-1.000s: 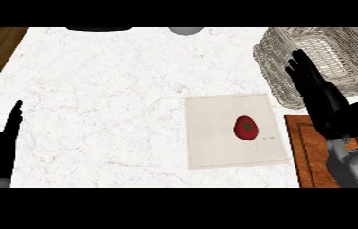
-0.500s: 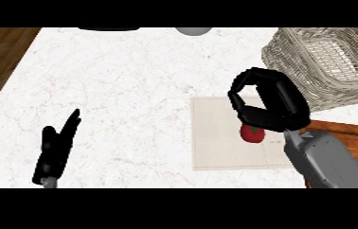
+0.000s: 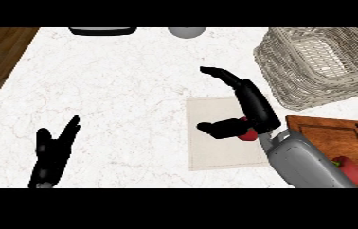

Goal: Pick the tomato from the placemat and place it in the basket

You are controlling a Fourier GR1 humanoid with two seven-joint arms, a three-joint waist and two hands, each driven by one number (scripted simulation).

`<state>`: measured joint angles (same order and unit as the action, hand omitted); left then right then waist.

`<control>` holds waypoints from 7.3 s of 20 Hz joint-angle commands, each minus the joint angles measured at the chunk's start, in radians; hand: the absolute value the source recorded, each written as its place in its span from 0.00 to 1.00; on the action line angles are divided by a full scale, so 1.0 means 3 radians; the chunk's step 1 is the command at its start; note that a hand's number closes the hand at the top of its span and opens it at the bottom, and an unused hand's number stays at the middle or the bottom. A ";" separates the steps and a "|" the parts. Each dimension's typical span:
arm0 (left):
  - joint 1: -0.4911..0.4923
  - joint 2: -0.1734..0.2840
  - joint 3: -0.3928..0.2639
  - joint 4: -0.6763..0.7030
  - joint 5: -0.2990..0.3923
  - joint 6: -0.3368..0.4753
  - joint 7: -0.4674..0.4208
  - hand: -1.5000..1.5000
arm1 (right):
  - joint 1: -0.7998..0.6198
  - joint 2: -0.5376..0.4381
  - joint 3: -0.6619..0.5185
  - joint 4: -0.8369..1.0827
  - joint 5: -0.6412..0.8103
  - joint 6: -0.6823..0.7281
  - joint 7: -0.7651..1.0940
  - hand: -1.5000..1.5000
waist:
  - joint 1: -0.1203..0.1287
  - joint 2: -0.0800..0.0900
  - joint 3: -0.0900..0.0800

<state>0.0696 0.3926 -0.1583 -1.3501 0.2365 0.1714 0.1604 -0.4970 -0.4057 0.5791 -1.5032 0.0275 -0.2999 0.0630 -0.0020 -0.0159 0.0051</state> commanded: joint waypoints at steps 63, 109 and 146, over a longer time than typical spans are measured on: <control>0.0296 -0.0433 0.0204 -0.0068 -0.0355 -0.0349 0.0095 0.50 | 0.0375 -0.0560 -0.0552 -0.0501 0.1422 0.2501 0.1416 0.00 | 0.0033 0.0058 -0.0017; 0.0228 -0.0591 0.0521 -0.0219 -0.0544 -0.0596 0.0363 0.50 | 0.0438 0.0219 -0.0451 0.0869 0.3174 0.1907 0.0248 1.00 | 0.0029 0.0056 -0.0016; 0.0137 -0.0701 0.0617 -0.0193 -0.0660 -0.0594 0.0437 0.50 | -0.0180 -0.0157 -0.3348 -0.1869 0.0279 0.2209 0.2342 1.00 | -0.0014 0.0050 -0.0022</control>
<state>0.1401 0.2028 0.0317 -1.4777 0.0357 -0.0042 0.2765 -0.4149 -0.3558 -0.2950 -2.1304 0.2242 0.3250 0.6635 -0.0052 -0.0072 0.0065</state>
